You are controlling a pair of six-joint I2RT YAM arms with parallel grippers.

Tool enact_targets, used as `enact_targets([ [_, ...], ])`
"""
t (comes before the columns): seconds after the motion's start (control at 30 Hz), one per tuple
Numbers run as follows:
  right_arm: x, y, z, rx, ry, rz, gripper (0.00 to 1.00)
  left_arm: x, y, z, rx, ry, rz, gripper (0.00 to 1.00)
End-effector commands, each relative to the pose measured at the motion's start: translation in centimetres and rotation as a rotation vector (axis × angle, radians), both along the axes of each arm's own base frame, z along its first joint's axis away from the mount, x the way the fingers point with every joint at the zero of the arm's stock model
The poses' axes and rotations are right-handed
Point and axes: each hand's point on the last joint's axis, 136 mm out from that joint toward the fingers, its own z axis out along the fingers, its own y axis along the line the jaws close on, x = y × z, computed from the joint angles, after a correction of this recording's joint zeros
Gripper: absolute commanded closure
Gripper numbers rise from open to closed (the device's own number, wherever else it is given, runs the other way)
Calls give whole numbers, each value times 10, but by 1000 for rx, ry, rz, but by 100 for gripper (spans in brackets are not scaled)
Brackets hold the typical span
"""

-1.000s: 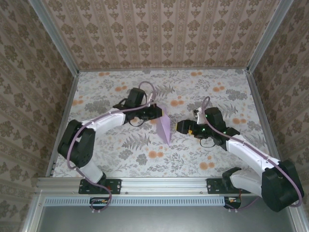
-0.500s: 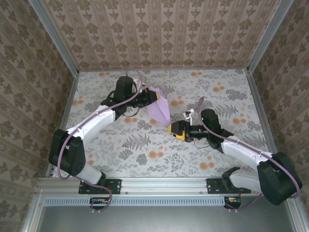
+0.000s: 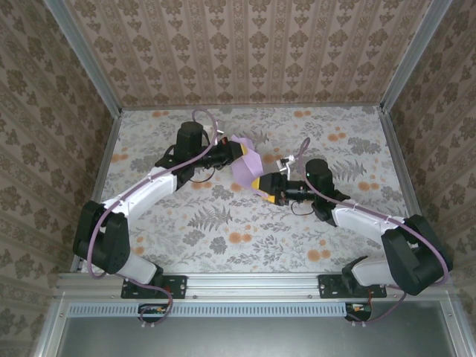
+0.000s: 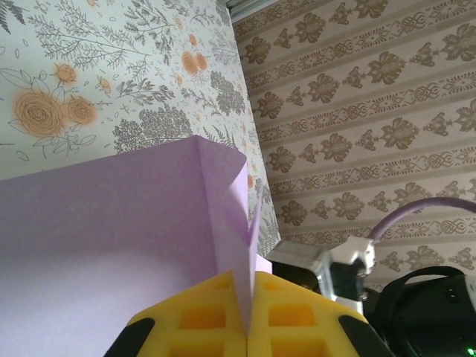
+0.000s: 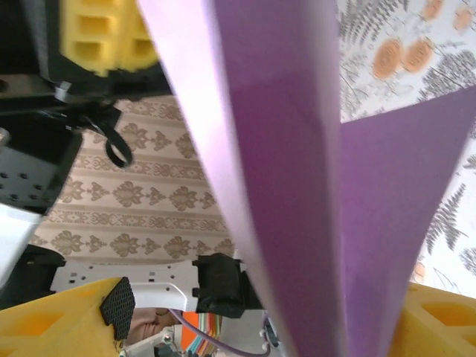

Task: Fold a paper plane with a square sheet of paper (fold left side to right side)
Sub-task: Turn over the paper at the center of the table.

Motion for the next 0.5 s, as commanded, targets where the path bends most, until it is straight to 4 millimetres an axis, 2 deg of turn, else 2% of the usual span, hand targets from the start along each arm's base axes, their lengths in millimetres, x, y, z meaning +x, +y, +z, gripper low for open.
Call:
enact_targets([
  [0.0, 10, 0, 29, 48, -92, 2, 29, -11, -2, 14, -52, -17, -24, 94],
  [0.23, 17, -8, 40, 54, -132, -26, 39, -15, -2, 13, -62, -15, -35, 94],
  [0.47, 17, -12, 44, 56, -144, -44, 56, -17, -2, 11, -68, -14, -40, 93],
])
